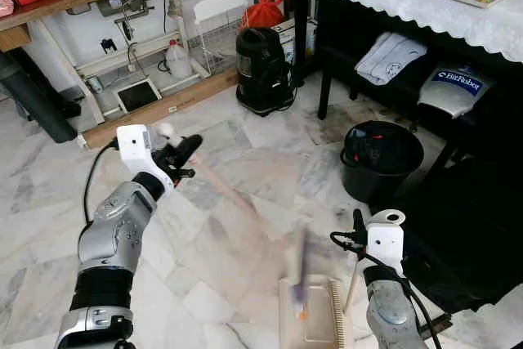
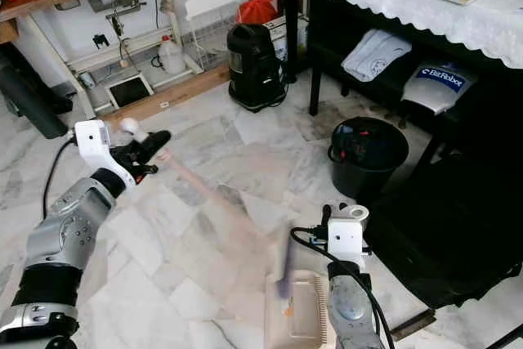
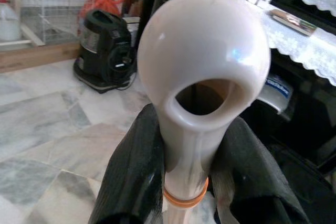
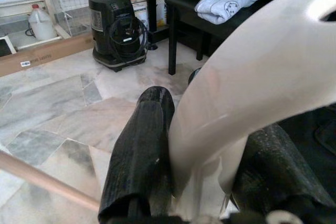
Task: Sweep floor
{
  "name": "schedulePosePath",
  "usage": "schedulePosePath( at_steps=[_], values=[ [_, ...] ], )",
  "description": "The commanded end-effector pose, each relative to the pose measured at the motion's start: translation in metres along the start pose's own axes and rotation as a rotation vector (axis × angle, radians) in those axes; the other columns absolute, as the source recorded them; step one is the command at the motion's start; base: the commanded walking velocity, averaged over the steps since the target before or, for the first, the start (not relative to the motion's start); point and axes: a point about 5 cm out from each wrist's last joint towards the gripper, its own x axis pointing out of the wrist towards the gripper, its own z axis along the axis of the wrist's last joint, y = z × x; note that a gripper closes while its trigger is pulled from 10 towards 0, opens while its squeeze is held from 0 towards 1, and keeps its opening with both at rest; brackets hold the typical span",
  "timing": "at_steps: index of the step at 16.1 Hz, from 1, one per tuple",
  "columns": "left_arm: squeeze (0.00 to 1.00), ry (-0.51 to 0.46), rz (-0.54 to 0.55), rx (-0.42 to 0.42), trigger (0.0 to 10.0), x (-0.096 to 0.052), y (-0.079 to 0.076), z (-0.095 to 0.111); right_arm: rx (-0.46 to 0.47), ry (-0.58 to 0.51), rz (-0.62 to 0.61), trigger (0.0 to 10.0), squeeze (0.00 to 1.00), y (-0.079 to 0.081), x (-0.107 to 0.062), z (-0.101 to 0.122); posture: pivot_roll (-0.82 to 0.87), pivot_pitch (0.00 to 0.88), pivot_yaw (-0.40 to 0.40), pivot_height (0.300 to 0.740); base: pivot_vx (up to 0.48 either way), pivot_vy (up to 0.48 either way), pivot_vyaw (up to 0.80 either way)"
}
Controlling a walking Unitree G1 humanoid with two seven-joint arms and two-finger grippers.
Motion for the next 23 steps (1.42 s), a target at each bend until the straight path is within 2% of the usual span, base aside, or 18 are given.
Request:
schedulePosePath(
  at_steps=[1, 2, 3, 4, 6, 8, 9, 12, 16, 19, 23],
  values=[
    [0.0, -0.029, 0.023, 0.06, 10.0, -0.001, 0.003, 0.008, 0.012, 0.02, 0.01, 10.0, 0.0, 0.005, -0.001, -0.003, -0.06, 0.019, 0.116, 0.74, 0.0, 0.0, 0.0],
    [0.0, -0.035, 0.039, 0.097, 10.0, -0.002, 0.002, 0.008, 0.013, 0.017, 0.007, 10.0, 0.0, 0.006, -0.001, -0.002, -0.06, 0.016, 0.115, 0.74, 0.0, 0.0, 0.0],
    [0.0, -0.064, 0.092, 0.188, 10.0, -0.002, 0.001, 0.006, 0.027, 0.004, -0.005, 10.0, 0.0, 0.005, 0.001, 0.001, -0.07, 0.02, 0.113, 0.74, 0.0, 0.0, 0.0],
    [0.0, -0.074, 0.102, 0.205, 10.0, -0.003, 0.001, 0.006, 0.03, 0.0, -0.008, 10.0, 0.0, 0.004, 0.002, 0.002, -0.07, 0.02, 0.113, 0.74, 0.0, 0.0, 0.0],
    [0.0, -0.076, 0.071, 0.359, 10.0, -0.005, -0.008, -0.006, 0.075, -0.02, -0.048, 10.0, 0.0, 0.001, 0.004, 0.007, -0.07, 0.016, 0.104, 0.74, 0.0, 0.0, 0.0],
    [0.0, -0.061, 0.112, 0.346, 10.0, -0.01, -0.011, -0.032, 0.122, -0.073, -0.121, 10.0, 0.0, -0.007, 0.007, 0.017, -0.09, 0.0, 0.091, 0.74, 0.0, 0.0, 0.0],
    [0.0, -0.057, 0.127, 0.319, 10.0, -0.011, -0.012, -0.037, 0.133, -0.099, -0.144, 10.0, 0.0, -0.011, 0.008, 0.023, -0.1, 0.0, 0.089, 0.74, 0.0, 0.0, 0.0],
    [0.0, -0.065, 0.115, 0.338, 10.0, -0.004, -0.02, -0.046, 0.134, -0.175, -0.173, 10.0, 0.0, -0.02, 0.019, 0.042, -0.11, 0.0, 0.079, 0.74, 0.0, 0.0, 0.0],
    [0.0, -0.099, 0.123, 0.391, 10.0, 0.008, -0.019, -0.042, 0.13, -0.198, -0.187, 10.0, 0.0, -0.025, 0.031, 0.055, -0.11, 0.0, 0.08, 0.74, 0.0, 0.0, 0.0],
    [0.0, -0.152, 0.113, 0.427, 10.0, 0.018, -0.022, -0.029, 0.134, -0.214, -0.205, 10.0, 0.0, -0.028, 0.036, 0.062, -0.12, 0.0, 0.096, 0.74, 0.0, 0.0, 0.0],
    [0.0, -0.16, 0.143, 0.46, 10.0, 0.023, -0.012, -0.023, 0.138, -0.254, -0.242, 10.0, 0.0, -0.037, 0.042, 0.075, -0.14, 0.0, 0.114, 0.74, 0.0, 0.0, 0.0]
  ],
)
